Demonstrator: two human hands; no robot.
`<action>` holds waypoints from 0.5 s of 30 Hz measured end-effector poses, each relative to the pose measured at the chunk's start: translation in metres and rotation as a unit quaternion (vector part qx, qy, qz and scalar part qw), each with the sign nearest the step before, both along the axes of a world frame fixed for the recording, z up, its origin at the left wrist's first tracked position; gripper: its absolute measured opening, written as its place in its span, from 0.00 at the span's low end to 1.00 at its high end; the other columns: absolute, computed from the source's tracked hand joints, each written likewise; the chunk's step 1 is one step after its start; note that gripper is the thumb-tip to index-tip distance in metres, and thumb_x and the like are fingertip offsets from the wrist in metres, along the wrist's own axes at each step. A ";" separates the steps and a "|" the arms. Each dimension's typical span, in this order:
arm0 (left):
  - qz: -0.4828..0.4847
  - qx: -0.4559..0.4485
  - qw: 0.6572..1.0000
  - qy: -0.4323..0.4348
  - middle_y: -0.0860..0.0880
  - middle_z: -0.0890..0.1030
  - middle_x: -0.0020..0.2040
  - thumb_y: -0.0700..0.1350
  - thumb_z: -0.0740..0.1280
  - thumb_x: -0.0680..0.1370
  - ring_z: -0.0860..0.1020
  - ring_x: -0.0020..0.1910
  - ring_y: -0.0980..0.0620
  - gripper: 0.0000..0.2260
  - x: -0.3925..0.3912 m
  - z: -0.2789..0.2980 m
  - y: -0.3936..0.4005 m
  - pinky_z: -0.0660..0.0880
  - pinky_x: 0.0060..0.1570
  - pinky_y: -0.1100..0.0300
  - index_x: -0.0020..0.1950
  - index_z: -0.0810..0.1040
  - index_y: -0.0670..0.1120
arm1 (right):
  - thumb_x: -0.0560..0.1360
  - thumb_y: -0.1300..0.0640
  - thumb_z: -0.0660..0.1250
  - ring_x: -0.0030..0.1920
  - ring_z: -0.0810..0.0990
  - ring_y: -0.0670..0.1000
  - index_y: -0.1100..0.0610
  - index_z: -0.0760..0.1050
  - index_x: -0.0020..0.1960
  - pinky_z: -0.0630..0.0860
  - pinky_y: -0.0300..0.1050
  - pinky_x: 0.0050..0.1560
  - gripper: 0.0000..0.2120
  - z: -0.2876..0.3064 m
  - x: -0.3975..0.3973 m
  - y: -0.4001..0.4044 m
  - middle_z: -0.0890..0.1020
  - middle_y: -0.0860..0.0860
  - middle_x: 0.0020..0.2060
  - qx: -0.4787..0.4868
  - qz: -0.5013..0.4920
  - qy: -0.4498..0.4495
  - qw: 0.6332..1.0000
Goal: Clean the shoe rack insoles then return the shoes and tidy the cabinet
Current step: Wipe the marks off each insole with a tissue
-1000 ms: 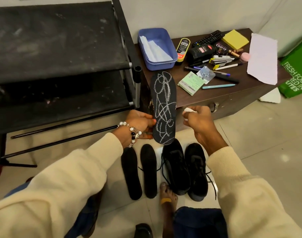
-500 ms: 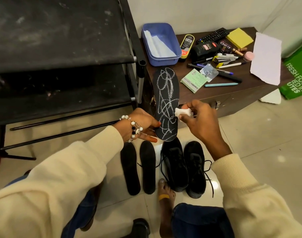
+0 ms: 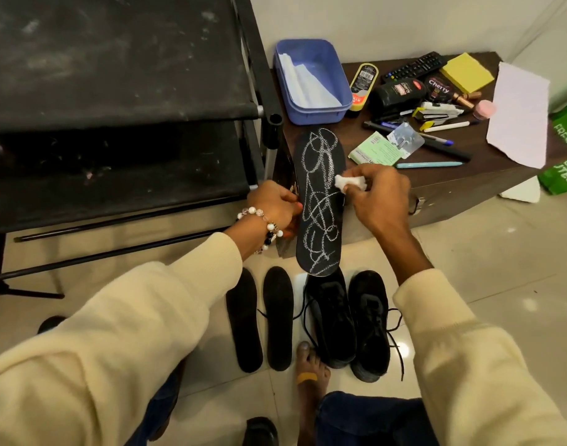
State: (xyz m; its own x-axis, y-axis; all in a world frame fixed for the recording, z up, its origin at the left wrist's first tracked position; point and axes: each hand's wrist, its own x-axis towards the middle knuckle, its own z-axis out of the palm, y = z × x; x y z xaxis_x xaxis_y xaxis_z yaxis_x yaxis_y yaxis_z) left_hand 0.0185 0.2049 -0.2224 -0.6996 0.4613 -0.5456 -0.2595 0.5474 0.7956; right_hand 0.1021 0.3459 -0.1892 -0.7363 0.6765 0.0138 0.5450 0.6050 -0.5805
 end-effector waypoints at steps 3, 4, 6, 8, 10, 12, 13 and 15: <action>-0.002 -0.018 0.997 -0.070 0.42 0.84 0.40 0.43 0.68 0.78 0.84 0.37 0.45 0.07 -0.001 -0.001 0.002 0.83 0.38 0.48 0.48 0.80 0.39 | 0.72 0.62 0.71 0.51 0.80 0.52 0.56 0.81 0.53 0.76 0.43 0.55 0.10 0.001 0.001 -0.007 0.83 0.54 0.51 0.015 0.084 -0.047 0.995; -0.007 -0.027 0.995 -0.100 0.42 0.84 0.41 0.45 0.68 0.78 0.84 0.38 0.45 0.09 -0.001 0.000 0.001 0.82 0.38 0.47 0.49 0.80 0.38 | 0.71 0.61 0.71 0.50 0.80 0.51 0.56 0.82 0.52 0.77 0.45 0.54 0.10 0.002 0.003 -0.008 0.83 0.53 0.50 0.016 0.096 -0.053 0.994; -0.031 -0.036 0.987 -0.152 0.41 0.84 0.41 0.45 0.68 0.78 0.84 0.39 0.44 0.11 -0.002 0.003 -0.001 0.82 0.38 0.46 0.51 0.79 0.36 | 0.71 0.61 0.72 0.48 0.79 0.51 0.55 0.82 0.51 0.77 0.47 0.53 0.09 0.004 0.010 -0.007 0.83 0.53 0.49 0.019 0.102 -0.060 0.993; -0.069 -0.045 0.976 -0.202 0.41 0.84 0.41 0.44 0.69 0.77 0.84 0.39 0.44 0.11 -0.001 0.006 -0.006 0.82 0.37 0.45 0.51 0.78 0.36 | 0.70 0.60 0.73 0.48 0.79 0.52 0.55 0.82 0.50 0.77 0.49 0.52 0.09 0.003 0.019 -0.010 0.82 0.53 0.48 0.034 0.110 -0.074 0.991; -0.104 -0.053 0.962 -0.248 0.40 0.85 0.40 0.41 0.70 0.77 0.85 0.40 0.42 0.09 0.005 0.009 -0.012 0.81 0.38 0.42 0.52 0.77 0.37 | 0.69 0.60 0.73 0.47 0.78 0.52 0.54 0.82 0.48 0.76 0.45 0.50 0.08 0.003 0.030 -0.017 0.82 0.52 0.47 0.038 0.119 -0.089 0.988; -0.116 -0.050 0.954 -0.273 0.39 0.85 0.40 0.39 0.69 0.77 0.85 0.40 0.41 0.08 0.012 0.011 -0.014 0.81 0.41 0.40 0.53 0.76 0.36 | 0.69 0.60 0.74 0.46 0.78 0.52 0.53 0.82 0.47 0.74 0.41 0.48 0.08 0.004 0.043 -0.024 0.83 0.52 0.45 0.024 0.119 -0.091 0.988; -0.112 -0.046 0.953 -0.276 0.39 0.84 0.40 0.38 0.68 0.77 0.84 0.41 0.41 0.07 0.016 0.012 -0.014 0.80 0.42 0.39 0.53 0.76 0.36 | 0.68 0.61 0.74 0.46 0.79 0.52 0.54 0.82 0.47 0.74 0.42 0.48 0.08 0.005 0.050 -0.029 0.83 0.52 0.46 0.018 0.118 -0.090 0.989; -0.092 -0.030 0.958 -0.271 0.38 0.84 0.40 0.36 0.66 0.78 0.84 0.40 0.40 0.07 0.022 0.011 -0.012 0.80 0.45 0.39 0.54 0.75 0.35 | 0.69 0.62 0.73 0.48 0.79 0.54 0.55 0.81 0.48 0.76 0.45 0.51 0.09 0.003 0.061 -0.039 0.83 0.53 0.47 0.024 0.123 -0.096 0.987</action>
State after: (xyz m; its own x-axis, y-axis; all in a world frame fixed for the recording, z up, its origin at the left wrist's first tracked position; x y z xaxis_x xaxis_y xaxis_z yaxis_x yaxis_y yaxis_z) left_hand 0.0406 0.1934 -0.2112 -0.2169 0.5064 -0.8346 -0.5204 0.6633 0.5378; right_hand 0.1632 0.3064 -0.1857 -0.8702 0.4791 -0.1146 0.4757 0.7569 -0.4481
